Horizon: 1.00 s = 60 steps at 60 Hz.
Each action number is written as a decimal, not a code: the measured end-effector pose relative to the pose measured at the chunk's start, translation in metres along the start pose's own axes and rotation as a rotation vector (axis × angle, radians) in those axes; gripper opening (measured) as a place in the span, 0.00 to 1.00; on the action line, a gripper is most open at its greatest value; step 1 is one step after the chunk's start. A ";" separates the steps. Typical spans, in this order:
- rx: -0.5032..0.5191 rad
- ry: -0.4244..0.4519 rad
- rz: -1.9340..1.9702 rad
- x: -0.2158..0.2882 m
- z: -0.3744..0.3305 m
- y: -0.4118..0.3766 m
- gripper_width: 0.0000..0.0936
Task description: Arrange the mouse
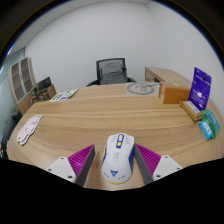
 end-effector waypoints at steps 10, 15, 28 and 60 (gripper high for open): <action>-0.082 0.015 -0.055 0.000 0.005 0.011 0.56; -0.084 0.030 -0.044 0.000 0.006 0.011 0.51; -0.094 0.001 -0.028 0.018 0.001 -0.031 0.39; -0.012 -0.034 0.017 0.034 0.120 -0.458 0.39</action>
Point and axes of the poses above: the point between the fingertips, and its own axes, seen from behind it with the camera up: y to the right, x up, z forward, the way the camera looks, the point moved 4 cm from there along -z, backward, against the way the camera looks, and after that the axes turned 4 degrees about z, right-handed, at the moved point
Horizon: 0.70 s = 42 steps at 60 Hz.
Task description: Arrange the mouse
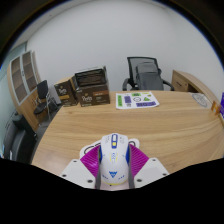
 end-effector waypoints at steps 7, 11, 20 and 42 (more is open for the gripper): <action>-0.046 -0.059 -0.032 -0.024 0.016 -0.011 0.40; -0.064 -0.052 -0.038 -0.029 0.017 -0.011 0.42; -0.062 -0.084 -0.037 -0.033 0.015 -0.010 0.60; 0.000 -0.058 0.087 -0.043 -0.094 -0.018 0.89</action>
Point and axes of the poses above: the point between the fingertips, and its own axes, seen from behind it with the camera up: y to the right, x up, z forward, the way the camera looks, the point moved 4 cm from there along -z, backward, against the way the camera looks, and after that the axes turned 4 degrees about z, right-handed, at the moved point
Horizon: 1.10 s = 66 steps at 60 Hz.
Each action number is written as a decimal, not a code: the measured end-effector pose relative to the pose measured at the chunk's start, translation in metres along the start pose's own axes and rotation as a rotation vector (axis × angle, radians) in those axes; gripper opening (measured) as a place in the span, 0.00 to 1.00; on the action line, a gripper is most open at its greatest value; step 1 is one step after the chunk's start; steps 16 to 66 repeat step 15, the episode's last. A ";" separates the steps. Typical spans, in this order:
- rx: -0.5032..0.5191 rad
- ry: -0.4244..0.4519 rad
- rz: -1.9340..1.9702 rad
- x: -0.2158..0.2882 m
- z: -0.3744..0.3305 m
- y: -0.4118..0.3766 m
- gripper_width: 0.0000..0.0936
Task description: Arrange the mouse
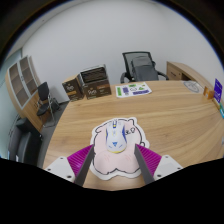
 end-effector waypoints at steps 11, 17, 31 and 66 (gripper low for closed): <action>0.060 0.037 -0.040 -0.033 -0.075 0.009 0.89; 0.093 0.041 -0.048 -0.045 -0.095 0.012 0.89; 0.093 0.041 -0.048 -0.045 -0.095 0.012 0.89; 0.093 0.041 -0.048 -0.045 -0.095 0.012 0.89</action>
Point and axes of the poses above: the point between the fingertips, and its own axes, seen from behind it with the camera up: y to the right, x up, z forward, the way the camera looks, the point moved 4 cm from there along -z, backward, against the way the camera looks, and after that the axes turned 4 degrees about z, right-handed, at the moved point
